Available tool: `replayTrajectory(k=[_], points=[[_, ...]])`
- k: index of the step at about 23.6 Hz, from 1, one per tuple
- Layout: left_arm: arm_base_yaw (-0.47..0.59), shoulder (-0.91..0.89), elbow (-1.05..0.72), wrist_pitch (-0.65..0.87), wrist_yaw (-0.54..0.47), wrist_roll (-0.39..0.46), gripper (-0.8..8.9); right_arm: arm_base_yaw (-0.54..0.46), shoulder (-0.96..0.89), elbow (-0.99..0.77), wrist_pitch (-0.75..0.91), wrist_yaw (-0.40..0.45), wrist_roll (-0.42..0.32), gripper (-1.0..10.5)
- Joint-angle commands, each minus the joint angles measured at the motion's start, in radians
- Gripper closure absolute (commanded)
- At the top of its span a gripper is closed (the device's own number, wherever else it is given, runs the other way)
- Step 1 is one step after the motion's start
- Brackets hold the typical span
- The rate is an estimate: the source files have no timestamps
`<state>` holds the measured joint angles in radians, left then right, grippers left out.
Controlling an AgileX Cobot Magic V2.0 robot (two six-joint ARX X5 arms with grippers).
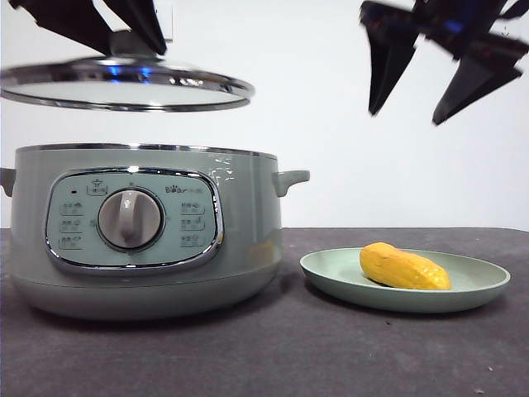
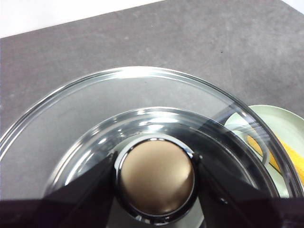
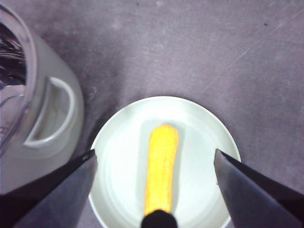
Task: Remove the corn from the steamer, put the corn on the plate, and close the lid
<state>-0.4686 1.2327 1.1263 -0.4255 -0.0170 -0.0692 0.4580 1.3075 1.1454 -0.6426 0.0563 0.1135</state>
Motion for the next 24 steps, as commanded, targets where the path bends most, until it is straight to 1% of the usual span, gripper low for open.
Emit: replayTrajectory(k=[1, 8, 11, 15, 17, 20, 24], points=[[-0.009, 0.026, 0.009, 0.043, 0.02, -0.014, 8.22, 0.0, -0.039, -0.005, -0.02, 0.003, 0.009, 5.4], [-0.015, 0.117, 0.009, 0.04, 0.028, -0.026, 8.22, 0.0, -0.136, -0.005, -0.06, 0.006, 0.009, 5.4], [-0.02, 0.12, 0.009, 0.019, 0.078, -0.044, 8.22, 0.0, -0.143, -0.005, -0.069, 0.006, 0.009, 5.4], [-0.023, 0.124, 0.009, -0.027, 0.074, -0.04, 8.22, 0.0, -0.143, -0.005, -0.074, 0.006, 0.009, 5.4], [-0.023, 0.129, 0.009, -0.028, 0.068, -0.037, 8.22, 0.0, -0.143, -0.005, -0.074, 0.006, 0.009, 5.4], [-0.023, 0.131, 0.009, -0.024, -0.006, -0.026, 8.22, 0.0, -0.143, -0.005, -0.082, 0.006, 0.009, 5.4], [-0.023, 0.131, 0.009, -0.024, -0.006, -0.027, 8.22, 0.0, -0.143, -0.005, -0.092, 0.005, 0.009, 5.4]])
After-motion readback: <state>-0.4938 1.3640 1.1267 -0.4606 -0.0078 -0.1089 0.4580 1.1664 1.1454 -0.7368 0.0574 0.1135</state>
